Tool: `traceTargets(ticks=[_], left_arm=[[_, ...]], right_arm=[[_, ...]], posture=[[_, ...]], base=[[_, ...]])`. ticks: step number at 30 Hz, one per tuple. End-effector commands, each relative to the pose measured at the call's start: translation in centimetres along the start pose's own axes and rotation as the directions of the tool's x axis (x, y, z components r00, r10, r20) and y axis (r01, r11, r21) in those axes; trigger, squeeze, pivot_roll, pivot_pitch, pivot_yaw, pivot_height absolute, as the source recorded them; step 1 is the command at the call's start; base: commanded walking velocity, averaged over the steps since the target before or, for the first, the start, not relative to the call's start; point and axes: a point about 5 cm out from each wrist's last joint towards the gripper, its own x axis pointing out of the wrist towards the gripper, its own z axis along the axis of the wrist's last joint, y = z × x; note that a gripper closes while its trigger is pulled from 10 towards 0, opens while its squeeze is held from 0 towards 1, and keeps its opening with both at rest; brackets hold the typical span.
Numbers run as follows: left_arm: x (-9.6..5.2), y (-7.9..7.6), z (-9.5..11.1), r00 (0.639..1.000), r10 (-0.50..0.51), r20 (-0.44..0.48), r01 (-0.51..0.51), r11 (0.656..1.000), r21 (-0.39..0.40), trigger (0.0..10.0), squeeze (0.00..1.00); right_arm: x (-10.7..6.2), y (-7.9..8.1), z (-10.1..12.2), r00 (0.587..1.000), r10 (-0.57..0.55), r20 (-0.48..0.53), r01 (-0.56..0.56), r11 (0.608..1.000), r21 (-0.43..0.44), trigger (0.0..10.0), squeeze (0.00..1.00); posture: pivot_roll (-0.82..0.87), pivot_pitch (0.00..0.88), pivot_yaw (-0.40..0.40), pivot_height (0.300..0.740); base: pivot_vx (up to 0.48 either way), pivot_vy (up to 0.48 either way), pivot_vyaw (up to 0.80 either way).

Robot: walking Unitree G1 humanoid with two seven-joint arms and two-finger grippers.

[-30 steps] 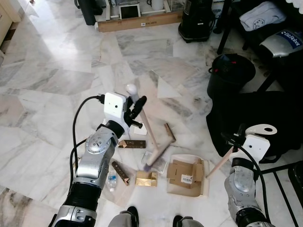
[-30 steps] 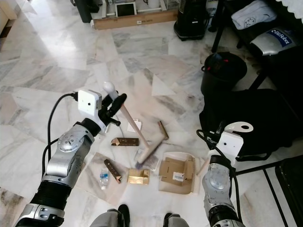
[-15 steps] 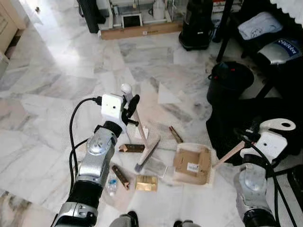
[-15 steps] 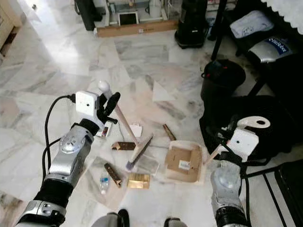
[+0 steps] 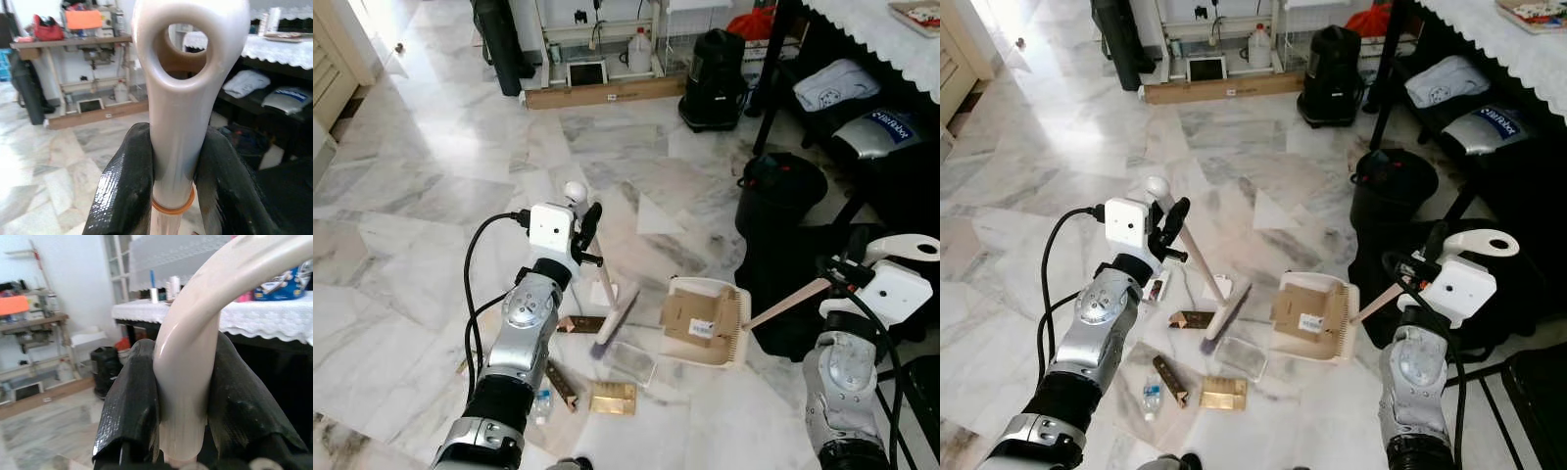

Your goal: Sweep floor

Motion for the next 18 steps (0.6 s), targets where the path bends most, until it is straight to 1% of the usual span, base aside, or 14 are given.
traceTargets(ticks=[1,3,4,6,10,15,17,18], left_arm=[[0.2,0.2,0.8,0.998,0.014,0.056,-0.016,1.000,0.024,10.0,0.00],[0.2,0.3,0.8,0.998,0.029,0.060,-0.031,0.999,0.038,10.0,0.00],[0.1,0.6,0.8,0.996,0.057,0.065,-0.060,0.997,0.050,10.0,0.00],[0.1,0.8,0.8,0.995,0.069,0.069,-0.073,0.996,0.058,10.0,0.00],[0.1,1.8,1.0,0.988,0.128,0.082,-0.135,0.987,0.083,10.0,0.00],[-0.2,2.3,1.0,0.982,0.168,0.084,-0.176,0.979,0.099,10.0,0.00],[-0.4,2.6,0.8,0.977,0.198,0.079,-0.206,0.972,0.109,10.0,0.00],[-0.4,2.6,0.7,0.975,0.206,0.079,-0.213,0.971,0.110,10.0,0.00]], right_arm=[[0.4,0.9,1.7,0.997,0.023,0.074,-0.027,0.998,0.056,10.0,0.00],[0.3,1.1,2.0,0.997,0.025,0.074,-0.031,0.996,0.083,10.0,0.00],[0.1,1.1,2.2,0.997,0.030,0.068,-0.036,0.995,0.092,10.0,0.00],[0.0,1.1,2.2,0.997,0.033,0.064,-0.038,0.995,0.092,10.0,0.00],[-0.7,0.8,1.9,0.998,0.050,0.027,-0.052,0.995,0.084,10.0,0.00],[-1.2,0.5,1.7,0.998,0.062,0.008,-0.063,0.996,0.066,10.0,0.00],[-1.4,0.2,1.8,0.998,0.064,0.000,-0.064,0.996,0.056,10.0,0.00],[-1.5,0.1,1.8,0.998,0.063,0.000,-0.063,0.997,0.054,10.0,0.00]], posture=[[0.05,0.032,0.016,0.740],[0.04,0.024,0.017,0.740],[0.04,0.021,0.016,0.740],[0.04,0.020,0.015,0.740],[0.05,0.013,0.008,0.740],[0.05,0.000,0.004,0.740],[0.05,0.000,0.003,0.740],[0.05,0.000,0.002,0.740]], base=[[0.000,0.000,0.00],[0.000,0.000,0.00],[0.000,0.000,0.00],[0.000,0.000,0.00],[0.000,0.000,0.00],[0.000,0.000,0.00],[0.000,0.000,0.00],[0.000,0.000,0.41]])
